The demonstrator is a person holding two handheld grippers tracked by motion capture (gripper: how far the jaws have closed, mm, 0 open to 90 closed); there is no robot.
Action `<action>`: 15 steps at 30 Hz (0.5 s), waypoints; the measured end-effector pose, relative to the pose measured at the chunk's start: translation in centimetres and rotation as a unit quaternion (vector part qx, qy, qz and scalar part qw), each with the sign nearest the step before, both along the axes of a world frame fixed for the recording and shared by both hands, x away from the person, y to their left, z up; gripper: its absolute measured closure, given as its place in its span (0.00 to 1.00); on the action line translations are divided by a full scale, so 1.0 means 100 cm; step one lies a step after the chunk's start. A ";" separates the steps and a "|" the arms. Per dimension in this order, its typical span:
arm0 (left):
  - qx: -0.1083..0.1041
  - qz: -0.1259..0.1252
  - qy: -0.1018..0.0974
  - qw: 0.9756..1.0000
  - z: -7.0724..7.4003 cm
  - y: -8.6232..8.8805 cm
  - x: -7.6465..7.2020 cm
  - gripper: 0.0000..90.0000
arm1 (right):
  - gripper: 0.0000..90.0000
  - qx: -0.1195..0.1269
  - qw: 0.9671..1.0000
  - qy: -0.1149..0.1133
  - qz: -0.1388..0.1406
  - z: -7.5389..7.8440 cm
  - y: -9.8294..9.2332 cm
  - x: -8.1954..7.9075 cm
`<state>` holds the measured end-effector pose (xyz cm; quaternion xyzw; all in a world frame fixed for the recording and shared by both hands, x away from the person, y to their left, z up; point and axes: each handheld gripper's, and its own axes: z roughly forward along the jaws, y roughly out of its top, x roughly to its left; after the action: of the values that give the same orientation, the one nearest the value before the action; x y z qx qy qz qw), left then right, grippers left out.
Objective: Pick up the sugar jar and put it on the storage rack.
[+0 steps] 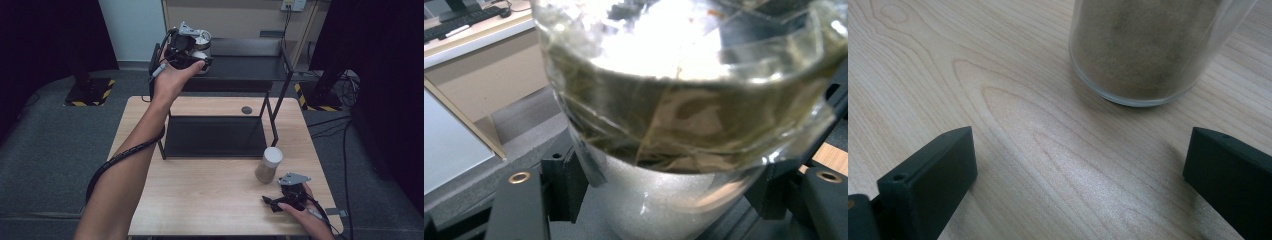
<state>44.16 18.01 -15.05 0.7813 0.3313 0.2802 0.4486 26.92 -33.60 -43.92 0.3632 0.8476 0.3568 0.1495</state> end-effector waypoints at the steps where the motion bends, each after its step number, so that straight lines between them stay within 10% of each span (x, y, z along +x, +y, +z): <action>1: 0.000 0.002 0.001 1.000 -0.001 -0.001 0.001 0.34 | 0.01 0.000 1.000 0.000 0.000 0.000 0.000 0.000; 15: -0.008 0.017 0.029 0.999 -0.001 -0.006 0.012 0.34 | 0.01 0.000 1.000 0.000 0.000 0.000 0.000 0.000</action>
<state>45.36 17.46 -15.15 0.7796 0.3597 0.2629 0.4402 26.92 -33.61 -43.92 0.3632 0.8476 0.3569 0.1493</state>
